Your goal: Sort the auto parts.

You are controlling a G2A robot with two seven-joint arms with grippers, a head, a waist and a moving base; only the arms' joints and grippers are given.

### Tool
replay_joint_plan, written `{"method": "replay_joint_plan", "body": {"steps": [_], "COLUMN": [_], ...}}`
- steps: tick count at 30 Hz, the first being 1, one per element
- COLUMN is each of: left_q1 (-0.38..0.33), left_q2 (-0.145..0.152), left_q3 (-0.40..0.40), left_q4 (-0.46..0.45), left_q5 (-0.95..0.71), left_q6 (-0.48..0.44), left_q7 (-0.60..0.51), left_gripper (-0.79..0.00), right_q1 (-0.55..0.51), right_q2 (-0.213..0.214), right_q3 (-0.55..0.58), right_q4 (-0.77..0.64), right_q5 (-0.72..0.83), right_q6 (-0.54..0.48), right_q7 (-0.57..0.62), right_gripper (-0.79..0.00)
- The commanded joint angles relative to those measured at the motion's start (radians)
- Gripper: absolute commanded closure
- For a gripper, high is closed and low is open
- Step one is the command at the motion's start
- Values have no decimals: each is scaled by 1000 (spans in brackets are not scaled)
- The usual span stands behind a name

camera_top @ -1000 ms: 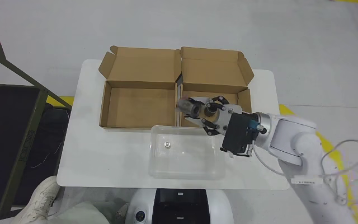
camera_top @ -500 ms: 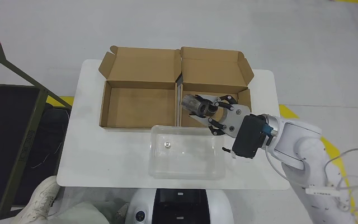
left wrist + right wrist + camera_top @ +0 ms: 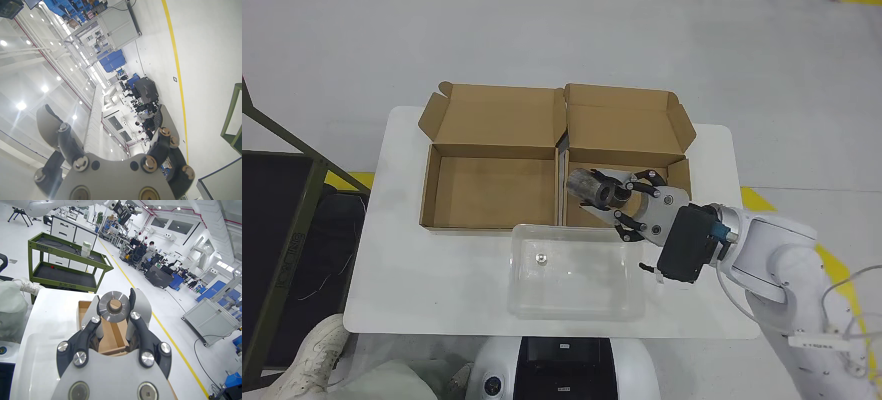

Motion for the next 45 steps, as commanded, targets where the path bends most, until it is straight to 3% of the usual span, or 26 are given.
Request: {"method": "replay_joint_plan", "body": {"steps": [1, 12, 18, 34, 45], "left_q1": [0, 0, 0, 0, 0], "left_q2": [0, 0, 0, 0, 0], "left_q3": [0, 0, 0, 0, 0], "left_q4": [0, 0, 0, 0, 0], "left_q5": [0, 0, 0, 0, 0], "left_q6": [0, 0, 0, 0, 0], "left_q7": [0, 0, 0, 0, 0], "left_gripper": [-785, -785, -785, -785, -785], "right_q1": [0, 41, 138, 428, 602], "right_q2": [0, -8, -26, -111, -202], "right_q3": [0, -22, -112, -367, -540], "right_q4": [0, 90, 185, 527, 813], "right_q5": [0, 49, 88, 236, 380], "right_q6": [0, 21, 33, 72, 57], "right_q7": [0, 5, 49, 166, 214], "right_gripper": [0, 0, 0, 0, 0]}}
